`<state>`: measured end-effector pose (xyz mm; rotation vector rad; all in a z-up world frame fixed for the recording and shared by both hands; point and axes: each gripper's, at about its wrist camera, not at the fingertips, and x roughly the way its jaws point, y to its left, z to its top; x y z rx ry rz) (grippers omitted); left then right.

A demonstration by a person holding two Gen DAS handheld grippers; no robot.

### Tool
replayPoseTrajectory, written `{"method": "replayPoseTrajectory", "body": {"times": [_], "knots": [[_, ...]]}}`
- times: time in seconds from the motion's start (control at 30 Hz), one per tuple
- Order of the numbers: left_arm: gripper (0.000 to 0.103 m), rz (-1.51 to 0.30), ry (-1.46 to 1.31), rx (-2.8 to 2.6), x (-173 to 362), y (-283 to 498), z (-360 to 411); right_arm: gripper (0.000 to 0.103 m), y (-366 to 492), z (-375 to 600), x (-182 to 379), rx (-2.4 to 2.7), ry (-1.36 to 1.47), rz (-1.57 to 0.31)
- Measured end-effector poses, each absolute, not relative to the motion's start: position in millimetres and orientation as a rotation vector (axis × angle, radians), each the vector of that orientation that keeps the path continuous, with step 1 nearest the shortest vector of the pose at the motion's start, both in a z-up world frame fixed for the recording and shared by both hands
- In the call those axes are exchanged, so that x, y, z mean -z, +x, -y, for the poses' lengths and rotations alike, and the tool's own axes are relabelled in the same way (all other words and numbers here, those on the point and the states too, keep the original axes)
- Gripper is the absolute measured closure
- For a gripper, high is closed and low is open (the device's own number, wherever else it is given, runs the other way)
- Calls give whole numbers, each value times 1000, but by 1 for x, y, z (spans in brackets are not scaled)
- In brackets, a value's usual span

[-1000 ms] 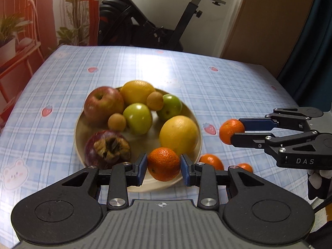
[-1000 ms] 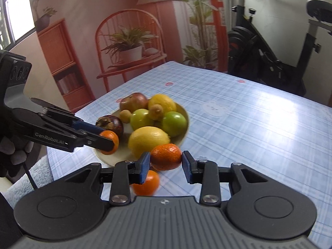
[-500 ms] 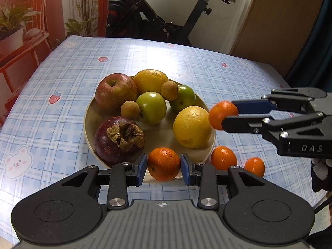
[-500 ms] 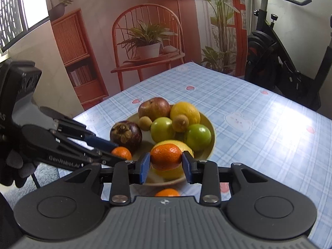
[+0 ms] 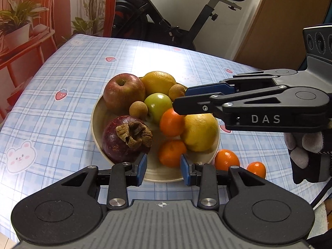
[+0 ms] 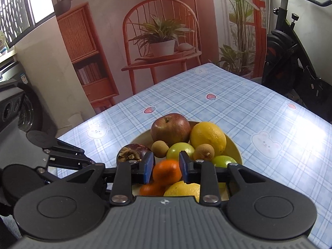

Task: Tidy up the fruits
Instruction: 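Move both tools back to the next tangerine on the table, then pinch the next tangerine between both grippers and lift it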

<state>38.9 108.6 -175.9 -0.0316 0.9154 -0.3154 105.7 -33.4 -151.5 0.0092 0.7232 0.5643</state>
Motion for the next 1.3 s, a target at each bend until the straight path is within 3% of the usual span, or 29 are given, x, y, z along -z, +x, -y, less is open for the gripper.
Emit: {"method": "replayPoseTrajectory", "body": {"times": [0.7,1.0,1.17,1.3], "knots": [[66,-872,-22,387,168,37,-74,73,20,125,163,-343,153,-718],[66,-888,14,428,177,34,-53,70,-15,122,176,-307,154,-738],[66,-889,5,425,178,34,-52,56,-21,119,182,-305,156,-762],[66,-891,-3,423,179,33,-51,55,-22,116,188,-321,166,-781]]}}
